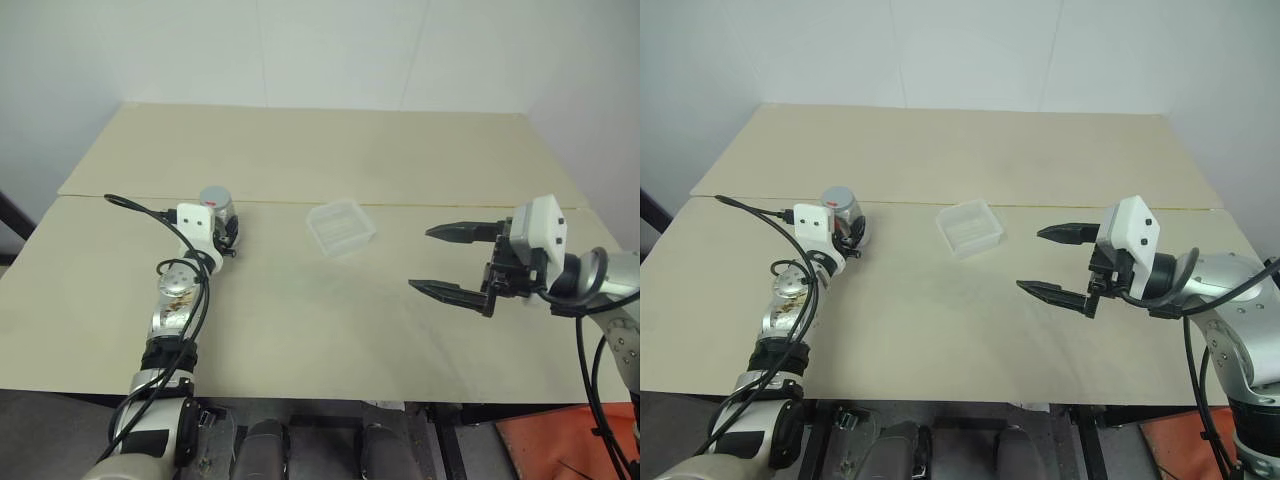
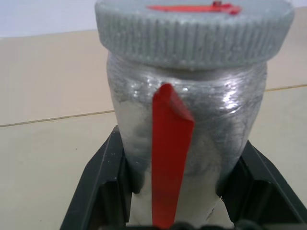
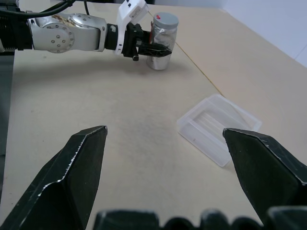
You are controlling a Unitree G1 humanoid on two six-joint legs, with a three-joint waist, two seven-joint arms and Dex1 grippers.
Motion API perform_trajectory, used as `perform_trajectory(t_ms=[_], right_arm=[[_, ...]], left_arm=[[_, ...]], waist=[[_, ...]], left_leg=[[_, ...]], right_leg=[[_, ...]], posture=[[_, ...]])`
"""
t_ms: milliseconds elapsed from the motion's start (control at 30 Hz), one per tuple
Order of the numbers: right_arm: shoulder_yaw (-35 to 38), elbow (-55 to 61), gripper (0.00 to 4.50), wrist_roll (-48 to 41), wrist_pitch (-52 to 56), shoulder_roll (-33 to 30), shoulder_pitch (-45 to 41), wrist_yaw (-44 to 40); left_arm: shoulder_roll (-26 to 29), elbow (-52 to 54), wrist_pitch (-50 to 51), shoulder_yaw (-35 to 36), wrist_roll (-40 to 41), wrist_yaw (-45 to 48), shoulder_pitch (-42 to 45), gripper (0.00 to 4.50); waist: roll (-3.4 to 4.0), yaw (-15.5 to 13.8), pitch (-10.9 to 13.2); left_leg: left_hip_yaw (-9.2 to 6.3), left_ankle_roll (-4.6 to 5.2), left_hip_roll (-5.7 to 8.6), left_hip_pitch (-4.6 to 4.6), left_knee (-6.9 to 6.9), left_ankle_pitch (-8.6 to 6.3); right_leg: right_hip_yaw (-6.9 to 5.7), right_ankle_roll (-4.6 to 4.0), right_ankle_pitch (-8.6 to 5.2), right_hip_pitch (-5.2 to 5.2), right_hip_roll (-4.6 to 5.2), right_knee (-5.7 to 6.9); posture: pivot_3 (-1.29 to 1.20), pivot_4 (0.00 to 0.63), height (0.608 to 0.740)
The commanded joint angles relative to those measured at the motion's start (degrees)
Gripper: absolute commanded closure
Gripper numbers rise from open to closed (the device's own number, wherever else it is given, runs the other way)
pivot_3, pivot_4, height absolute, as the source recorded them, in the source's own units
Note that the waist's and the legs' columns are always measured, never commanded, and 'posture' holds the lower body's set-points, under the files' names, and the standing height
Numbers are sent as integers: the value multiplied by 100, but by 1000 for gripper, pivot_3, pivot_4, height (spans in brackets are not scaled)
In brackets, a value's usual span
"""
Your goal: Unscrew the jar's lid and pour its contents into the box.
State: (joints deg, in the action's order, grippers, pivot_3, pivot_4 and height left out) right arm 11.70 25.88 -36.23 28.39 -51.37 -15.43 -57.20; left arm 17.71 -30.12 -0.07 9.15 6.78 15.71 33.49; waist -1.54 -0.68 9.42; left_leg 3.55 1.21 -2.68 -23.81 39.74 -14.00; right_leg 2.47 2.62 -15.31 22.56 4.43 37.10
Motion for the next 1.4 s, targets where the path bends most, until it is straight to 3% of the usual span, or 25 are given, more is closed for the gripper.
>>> perform_trajectory(t_ms=[33, 200, 400, 533, 800, 1000, 1400], right_arm=[[-33, 158, 0, -42, 23, 23, -165, 81], [-95, 22, 0, -51, 16, 125, -385, 179], [-310, -241, 0, -57, 86, 371, -897, 302], [-578, -495, 0, -111, 336, 644, -1607, 417], [-1112, -702, 0, -319, 1499, 1493, -2952, 1188], [-1405, -741, 0, -125, 1855, 1927, -3308, 1617], [-1567, -874, 0, 54, 2106, 2231, -3629, 1857]], left_arm=[[269, 720, 231, -182, 115, 608, 13, 2465], [1206, 1942, 1066, -188, 872, 2271, -131, 2465], [2141, 2455, 1627, -170, 1892, 4229, 12, 2465], [2020, 2247, 1849, -454, 2127, 4899, 365, 2465], [1173, 1497, 1801, -1043, 2068, 5565, 1208, 2465], [773, 840, 1779, -1299, 1925, 5935, 1700, 2465], [592, 303, 1315, -1515, 1474, 6403, 2058, 2465]], waist=[[-1, 5, 1], [-2, 80, 2], [-1, 123, 2], [-1, 84, 3], [0, 74, 2], [0, 70, 2], [0, 75, 2]], left_leg=[[1, 0, 0, -1, 0, 0], [4, -1, -6, -5, -4, 1], [5, -1, -5, 1, -3, 1], [18, -1, -5, -1, -1, 1], [26, 0, -4, -42, 3, 2], [24, 0, -1, -74, 4, 2], [24, 9, -1, -92, 2, -3]], right_leg=[[0, 0, 0, 0, 0, 0], [1, 0, 0, 10, -5, 2], [3, -1, 0, 5, -2, 2], [-4, -1, 0, 5, -3, 2], [-1, -1, 0, 49, -6, 8], [-2, -2, 0, 76, -6, 5], [-4, -1, 0, 82, -5, 5]], posture=[[0, 150, 740], [0, 150, 740], [0, 150, 740], [0, 150, 740], [0, 150, 740], [0, 150, 740], [0, 150, 740]])
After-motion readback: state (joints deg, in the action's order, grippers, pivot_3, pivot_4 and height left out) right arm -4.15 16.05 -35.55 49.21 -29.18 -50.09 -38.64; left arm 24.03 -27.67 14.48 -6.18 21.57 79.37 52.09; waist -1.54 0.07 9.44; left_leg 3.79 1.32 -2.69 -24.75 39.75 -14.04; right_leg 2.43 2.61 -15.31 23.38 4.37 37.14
